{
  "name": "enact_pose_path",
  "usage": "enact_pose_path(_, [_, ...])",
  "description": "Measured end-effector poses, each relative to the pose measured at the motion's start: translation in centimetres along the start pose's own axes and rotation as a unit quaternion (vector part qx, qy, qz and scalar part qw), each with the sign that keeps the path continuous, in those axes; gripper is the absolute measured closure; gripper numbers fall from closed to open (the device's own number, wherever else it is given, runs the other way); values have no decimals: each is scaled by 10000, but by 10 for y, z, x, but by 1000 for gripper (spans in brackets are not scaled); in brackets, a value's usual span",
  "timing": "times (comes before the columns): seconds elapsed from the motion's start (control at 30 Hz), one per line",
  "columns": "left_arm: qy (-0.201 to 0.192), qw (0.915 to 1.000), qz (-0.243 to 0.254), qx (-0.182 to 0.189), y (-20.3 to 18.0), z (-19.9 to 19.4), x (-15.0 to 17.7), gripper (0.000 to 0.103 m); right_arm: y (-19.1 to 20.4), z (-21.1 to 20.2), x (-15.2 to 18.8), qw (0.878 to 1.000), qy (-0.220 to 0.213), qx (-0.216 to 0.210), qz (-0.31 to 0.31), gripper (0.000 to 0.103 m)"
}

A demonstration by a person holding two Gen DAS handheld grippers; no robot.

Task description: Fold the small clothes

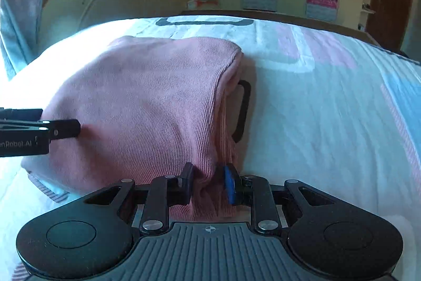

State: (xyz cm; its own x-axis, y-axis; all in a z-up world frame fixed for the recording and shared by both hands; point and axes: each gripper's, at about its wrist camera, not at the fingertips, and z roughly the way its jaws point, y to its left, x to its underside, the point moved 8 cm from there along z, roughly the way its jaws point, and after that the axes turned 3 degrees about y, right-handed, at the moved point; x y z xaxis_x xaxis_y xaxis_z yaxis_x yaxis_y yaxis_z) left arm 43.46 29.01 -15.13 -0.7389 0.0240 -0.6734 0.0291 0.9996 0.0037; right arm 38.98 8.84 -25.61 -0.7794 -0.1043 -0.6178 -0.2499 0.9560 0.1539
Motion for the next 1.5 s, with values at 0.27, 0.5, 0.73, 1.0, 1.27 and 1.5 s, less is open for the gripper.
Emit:
enact_pose_path(0.27, [-232, 9990, -379, -10, -8, -64, -5, 1, 8, -78, 1, 9962, -520, -603, 361, 24])
enact_pose_path(0.5, [171, 9982, -438, -360, -30, -124, 29, 1, 12, -143, 24, 9928, -573, -958, 424, 20])
enact_pose_path(0.73, [-122, 9969, -81, -778, -62, -209, 59, 0, 14, -229, 61, 9897, -981, -1011, 234, 9])
enact_pose_path(1.0, [-494, 9958, -561, -536, -91, -294, 100, 0, 18, -321, 102, 9834, -1435, -1105, 67, 1])
enact_pose_path(1.27, [-669, 9913, -770, -833, -98, -345, 128, 1, 17, -384, 133, 9789, -1755, -1043, 88, 0])
enact_pose_path(1.5, [-775, 9899, -506, -1076, -100, -374, 142, 1, 15, -411, 147, 9767, -1924, -941, 148, 0])
